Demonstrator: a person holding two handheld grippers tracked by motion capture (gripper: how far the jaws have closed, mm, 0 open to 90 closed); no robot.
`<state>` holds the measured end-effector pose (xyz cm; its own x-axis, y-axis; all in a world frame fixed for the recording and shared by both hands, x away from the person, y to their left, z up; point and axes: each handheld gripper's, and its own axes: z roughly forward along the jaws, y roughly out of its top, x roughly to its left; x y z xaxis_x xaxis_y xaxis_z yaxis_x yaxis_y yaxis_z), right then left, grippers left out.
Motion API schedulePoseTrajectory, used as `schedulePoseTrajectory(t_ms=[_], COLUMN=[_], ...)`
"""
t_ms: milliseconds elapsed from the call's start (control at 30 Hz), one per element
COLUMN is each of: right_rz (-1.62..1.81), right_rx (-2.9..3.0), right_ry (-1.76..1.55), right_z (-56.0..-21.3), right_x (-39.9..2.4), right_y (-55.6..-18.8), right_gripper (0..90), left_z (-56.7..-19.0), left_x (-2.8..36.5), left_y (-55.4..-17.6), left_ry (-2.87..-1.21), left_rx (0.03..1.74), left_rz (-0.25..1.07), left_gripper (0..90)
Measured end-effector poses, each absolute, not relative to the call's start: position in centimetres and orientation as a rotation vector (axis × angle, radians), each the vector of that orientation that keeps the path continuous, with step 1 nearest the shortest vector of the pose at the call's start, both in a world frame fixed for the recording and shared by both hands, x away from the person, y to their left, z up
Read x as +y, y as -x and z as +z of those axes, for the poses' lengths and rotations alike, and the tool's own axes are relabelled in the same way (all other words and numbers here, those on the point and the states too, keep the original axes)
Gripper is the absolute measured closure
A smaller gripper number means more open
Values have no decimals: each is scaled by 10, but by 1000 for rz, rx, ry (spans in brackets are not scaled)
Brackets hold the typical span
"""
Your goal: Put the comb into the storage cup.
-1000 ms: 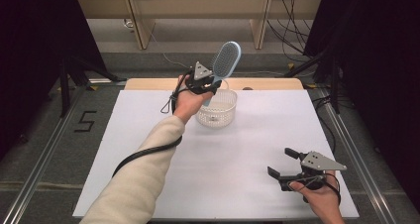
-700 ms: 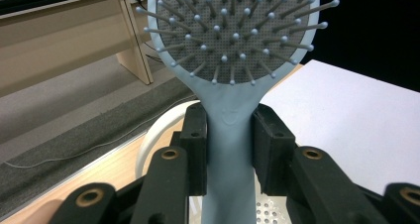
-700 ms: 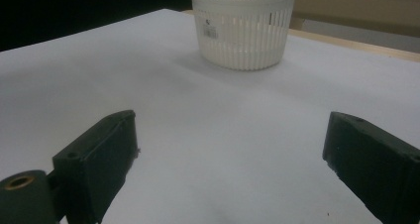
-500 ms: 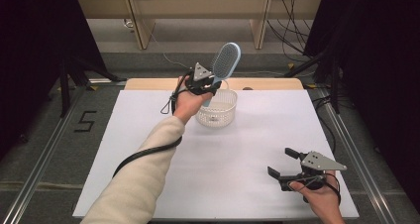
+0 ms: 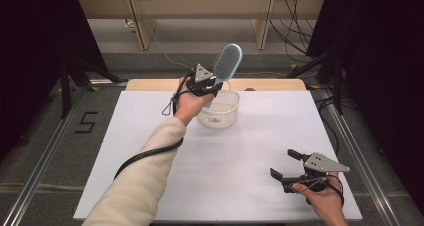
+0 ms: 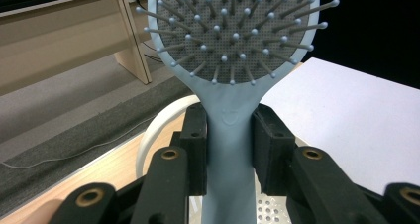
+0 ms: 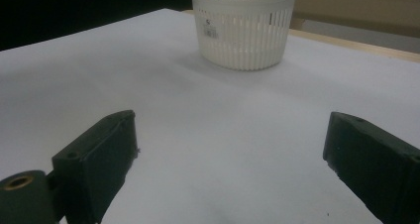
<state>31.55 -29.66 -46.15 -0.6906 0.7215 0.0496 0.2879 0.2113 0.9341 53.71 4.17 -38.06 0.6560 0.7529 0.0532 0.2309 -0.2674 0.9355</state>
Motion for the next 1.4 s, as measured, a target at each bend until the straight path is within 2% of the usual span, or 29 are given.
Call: schedulePoseTrajectory(t_ms=[1400], right_rz=[1477], right_rx=[2095], right_ry=[-935], right_z=[-462], right_x=[-297], right_y=[-316], right_gripper=[72], left_z=[-396], left_x=[39], left_y=[-541], left_ry=[-1849], left_rx=[752], left_rz=[599], left_gripper=[698])
